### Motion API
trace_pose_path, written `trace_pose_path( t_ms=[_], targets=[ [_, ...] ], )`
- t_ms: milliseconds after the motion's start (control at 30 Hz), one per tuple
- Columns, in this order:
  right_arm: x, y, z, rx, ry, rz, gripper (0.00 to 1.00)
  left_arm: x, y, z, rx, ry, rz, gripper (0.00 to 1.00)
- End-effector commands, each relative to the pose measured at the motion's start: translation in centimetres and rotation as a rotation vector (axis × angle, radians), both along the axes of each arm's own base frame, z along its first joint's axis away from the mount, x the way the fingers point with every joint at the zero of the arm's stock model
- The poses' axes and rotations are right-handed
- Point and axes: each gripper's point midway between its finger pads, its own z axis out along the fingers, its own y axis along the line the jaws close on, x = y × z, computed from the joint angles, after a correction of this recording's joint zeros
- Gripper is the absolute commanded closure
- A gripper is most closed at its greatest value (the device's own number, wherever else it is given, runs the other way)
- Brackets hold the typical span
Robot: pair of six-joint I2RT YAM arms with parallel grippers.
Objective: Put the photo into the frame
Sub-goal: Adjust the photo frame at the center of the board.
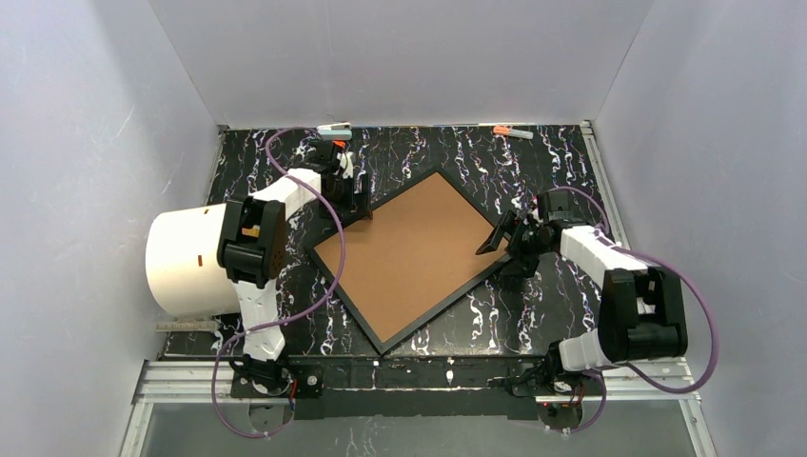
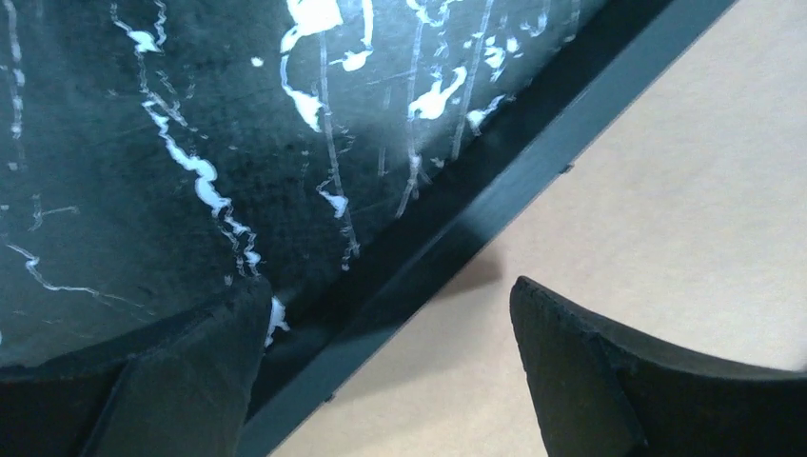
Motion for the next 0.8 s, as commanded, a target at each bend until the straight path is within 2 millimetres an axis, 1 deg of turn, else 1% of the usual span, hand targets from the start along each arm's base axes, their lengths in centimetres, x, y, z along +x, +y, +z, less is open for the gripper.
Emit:
trace_pose_path(
  t_ms=[0, 100, 167, 267, 300, 367, 400, 433, 567, 633, 767],
  targets=[
    [1.3, 1.5, -0.5, 0.093, -0.021, 0.037, 0.05, 0.1, -2.2, 1.5, -0.116, 0.011, -0.065, 0.07],
    [2.6, 1.6, -1.1, 0.090, -0.022, 0.021, 0.07, -0.7, -2.4, 0.8, -0.131, 0.046, -0.068, 0.11],
    [3.8, 1.5, -1.2, 0.080, -0.043, 0.008, 0.08, -1.3, -2.7, 0.9, -0.154, 0.063, -0.073, 0.14],
    [6.2, 0.8, -0.8, 0.029, -0.101, -0.019, 0.10, -2.6, -3.4, 1.4, -0.209, 0.091, -0.088, 0.25],
    [7.2, 0.5, -0.6, 0.013, -0.120, -0.027, 0.11, -3.2, -3.6, 1.5, -0.224, 0.102, -0.092, 0.31],
    [9.4, -0.2, 0.0, -0.010, -0.159, -0.057, 0.18, -4.5, -3.9, 1.8, -0.257, 0.122, -0.101, 0.47],
    [10.6, -0.4, 0.5, -0.014, -0.178, -0.068, 0.19, -5.1, -4.0, 1.9, -0.275, 0.131, -0.108, 0.55],
    [11.5, -0.6, 0.7, -0.019, -0.188, -0.078, 0.20, -5.8, -4.1, 2.2, -0.287, 0.136, -0.111, 0.59],
    [14.2, -1.4, 0.4, -0.033, -0.219, -0.099, 0.22, -8.5, -4.3, 2.7, -0.322, 0.162, -0.133, 0.68],
    [15.7, -1.7, 0.4, -0.031, -0.250, -0.102, 0.23, -10.2, -4.5, 2.9, -0.331, 0.176, -0.149, 0.72],
    [18.4, -2.3, 0.2, -0.033, -0.290, -0.099, 0.27, -13.6, -5.3, 2.8, -0.354, 0.205, -0.176, 0.77]
  ],
)
